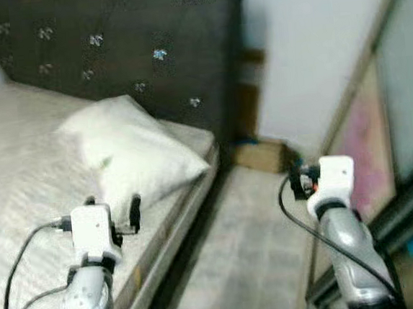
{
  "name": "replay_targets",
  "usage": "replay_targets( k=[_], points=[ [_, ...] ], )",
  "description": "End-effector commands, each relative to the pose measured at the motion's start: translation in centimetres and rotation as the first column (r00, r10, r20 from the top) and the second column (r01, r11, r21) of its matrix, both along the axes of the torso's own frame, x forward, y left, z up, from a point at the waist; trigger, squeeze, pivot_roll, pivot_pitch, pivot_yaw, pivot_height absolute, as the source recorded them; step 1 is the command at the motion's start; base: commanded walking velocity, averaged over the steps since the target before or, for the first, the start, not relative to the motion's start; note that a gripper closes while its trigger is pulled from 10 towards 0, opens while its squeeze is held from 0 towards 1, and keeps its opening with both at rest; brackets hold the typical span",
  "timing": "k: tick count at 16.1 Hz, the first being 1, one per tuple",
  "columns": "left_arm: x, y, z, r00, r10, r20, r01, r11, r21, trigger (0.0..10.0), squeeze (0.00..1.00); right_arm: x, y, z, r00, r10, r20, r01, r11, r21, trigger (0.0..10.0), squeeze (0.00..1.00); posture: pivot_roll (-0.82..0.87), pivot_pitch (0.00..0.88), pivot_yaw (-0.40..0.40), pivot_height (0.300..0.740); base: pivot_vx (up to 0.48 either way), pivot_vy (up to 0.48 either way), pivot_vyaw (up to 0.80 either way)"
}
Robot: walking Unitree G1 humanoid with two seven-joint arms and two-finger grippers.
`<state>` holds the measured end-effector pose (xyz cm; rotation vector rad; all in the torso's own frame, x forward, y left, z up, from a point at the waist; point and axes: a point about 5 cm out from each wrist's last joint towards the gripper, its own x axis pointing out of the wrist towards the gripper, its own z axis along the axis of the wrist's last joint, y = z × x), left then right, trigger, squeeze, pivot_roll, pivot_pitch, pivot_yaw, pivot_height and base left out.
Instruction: Clean up the room
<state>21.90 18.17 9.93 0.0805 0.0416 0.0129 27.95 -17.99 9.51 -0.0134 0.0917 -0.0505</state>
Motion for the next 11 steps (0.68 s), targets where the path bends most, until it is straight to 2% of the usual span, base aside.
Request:
replay_targets(
  k=[1, 11],
  points=[
    [-0.16, 0.47, -0.16, 1.0, 0.023, -0.011, -0.023, 1.0, 0.001, 10.0, 0.0, 0.3, 0.76, 0.39, 0.999, 0.032, 0.017, -0.032, 0.999, 0.011, 10.0, 0.0, -0.01, 0.0, -0.062, 0.74, 0.0, 0.0, 0.8],
    [0.2, 0.46, -0.01, 0.999, 0.036, -0.004, -0.036, 0.999, -0.026, 10.0, 0.0, 0.69, 0.9, 0.69, 0.998, 0.05, 0.029, -0.051, 0.999, 0.008, 10.0, 0.0, -0.02, 0.0, -0.064, 0.74, 0.0, 0.0, 0.8]
  ],
)
